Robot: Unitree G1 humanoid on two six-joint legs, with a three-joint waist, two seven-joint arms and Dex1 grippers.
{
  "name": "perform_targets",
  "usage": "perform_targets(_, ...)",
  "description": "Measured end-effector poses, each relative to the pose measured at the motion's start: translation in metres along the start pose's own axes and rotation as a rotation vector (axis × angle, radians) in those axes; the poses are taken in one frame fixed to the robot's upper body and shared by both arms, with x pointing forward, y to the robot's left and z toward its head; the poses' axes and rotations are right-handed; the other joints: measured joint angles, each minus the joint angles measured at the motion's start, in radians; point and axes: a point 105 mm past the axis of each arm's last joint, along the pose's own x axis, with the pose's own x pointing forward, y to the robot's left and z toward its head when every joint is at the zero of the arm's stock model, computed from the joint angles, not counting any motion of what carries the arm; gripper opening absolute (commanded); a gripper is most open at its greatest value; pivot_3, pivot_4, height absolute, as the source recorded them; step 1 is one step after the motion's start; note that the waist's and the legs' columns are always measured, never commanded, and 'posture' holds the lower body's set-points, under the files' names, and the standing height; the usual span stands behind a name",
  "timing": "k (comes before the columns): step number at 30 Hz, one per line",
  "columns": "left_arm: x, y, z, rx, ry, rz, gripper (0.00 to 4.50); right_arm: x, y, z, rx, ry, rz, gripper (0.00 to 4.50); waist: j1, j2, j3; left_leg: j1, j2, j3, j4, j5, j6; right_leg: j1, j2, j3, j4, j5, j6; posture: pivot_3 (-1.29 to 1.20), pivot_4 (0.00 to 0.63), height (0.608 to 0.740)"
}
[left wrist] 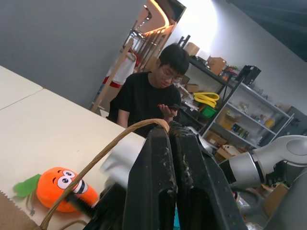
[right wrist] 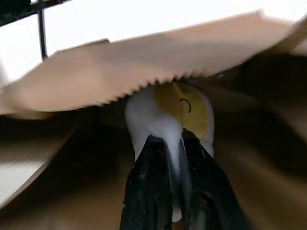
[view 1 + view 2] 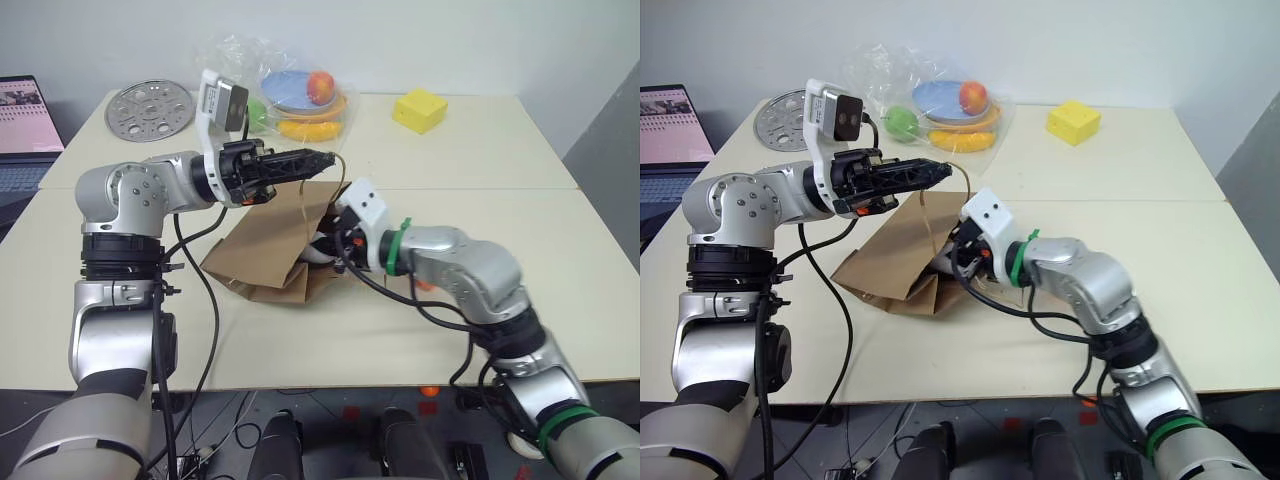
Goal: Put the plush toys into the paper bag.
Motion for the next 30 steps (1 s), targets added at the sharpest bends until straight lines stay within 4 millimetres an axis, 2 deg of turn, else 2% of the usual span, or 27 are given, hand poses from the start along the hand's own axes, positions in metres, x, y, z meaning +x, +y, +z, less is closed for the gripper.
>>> perform_targets(6, -0.001, -0.005, 0.011, 0.017, -0.040, -0.011, 0.00, 0.013, -0.007, -0.008, 0.011, -0.016, -0.054, 0.01, 0.001, 0.000, 0.000, 0.000, 0.000, 0.000, 0.000, 0.000, 0.000, 0.000, 0.000, 0.000, 0.000, 0.000, 0.000, 0.00, 0.150, 0.740)
perform_targets(9, -0.002, -0.005, 0.023, 0.035, -0.065, 0.003, 0.00, 0.010, -0.010, -0.026, 0.001, 0.010, -0.070, 0.01, 0.004, 0.000, 0.000, 0.000, 0.000, -0.001, 0.000, 0.000, 0.000, 0.000, 0.000, -0.001, 0.000, 0.000, 0.000, 0.00, 0.150, 0.740)
perform_targets(11, -0.007, -0.007, 0.032, 0.070, -0.077, 0.025, 0.00, 0.008, -0.011, -0.043, 0.001, 0.043, -0.075, 0.58, 0.003, 0.000, 0.000, 0.000, 0.000, 0.000, 0.000, 0.000, 0.000, 0.000, 0.000, -0.001, 0.000, 0.000, 0.000, 0.00, 0.150, 0.740)
perform_targets(12, -0.009, -0.007, 0.033, 0.075, -0.077, 0.032, 0.00, 0.007, -0.012, -0.044, -0.006, 0.039, -0.077, 0.83, 0.002, 0.000, 0.000, 0.000, 0.000, 0.000, 0.000, 0.000, 0.000, 0.000, 0.000, -0.001, 0.000, 0.000, 0.000, 0.00, 0.150, 0.740)
perform_targets(17, -0.010, -0.004, 0.029, 0.068, -0.077, 0.037, 0.00, 0.000, -0.012, -0.026, -0.011, -0.038, -0.074, 2.49, 0.002, 0.000, 0.000, 0.000, 0.000, -0.001, 0.000, 0.000, 0.000, 0.000, 0.000, -0.001, 0.000, 0.000, 0.000, 0.00, 0.150, 0.740)
perform_targets(22, -0.011, -0.003, 0.025, 0.063, -0.075, 0.039, 0.00, -0.026, -0.016, -0.005, -0.039, -0.116, -0.087, 4.30, 0.005, 0.000, 0.000, 0.000, 0.000, -0.001, 0.000, 0.000, 0.000, 0.000, 0.000, -0.001, 0.000, 0.000, 0.000, 0.00, 0.150, 0.740)
perform_targets(23, -0.011, -0.003, 0.025, 0.064, -0.074, 0.040, 0.00, -0.034, -0.017, -0.001, -0.041, -0.133, -0.094, 4.46, 0.006, 0.000, 0.000, 0.000, 0.000, -0.001, 0.000, 0.000, 0.000, 0.000, 0.000, -0.001, 0.000, 0.000, 0.000, 0.00, 0.150, 0.740)
perform_targets(27, -0.010, -0.004, 0.025, 0.066, -0.072, 0.038, 0.00, -0.054, -0.018, 0.011, -0.035, -0.180, -0.115, 4.46, 0.006, 0.000, 0.000, 0.000, 0.000, -0.001, 0.000, 0.000, 0.000, 0.000, 0.000, -0.001, 0.000, 0.000, 0.000, 0.00, 0.150, 0.740)
perform_targets(30, -0.011, -0.004, 0.021, 0.065, -0.065, 0.038, 0.00, -0.083, -0.027, 0.019, -0.042, -0.214, -0.188, 4.46, 0.007, 0.000, 0.000, 0.000, 0.000, -0.001, 0.000, 0.000, 0.000, 0.000, 0.000, -0.001, 0.000, 0.000, 0.000, 0.00, 0.150, 0.740)
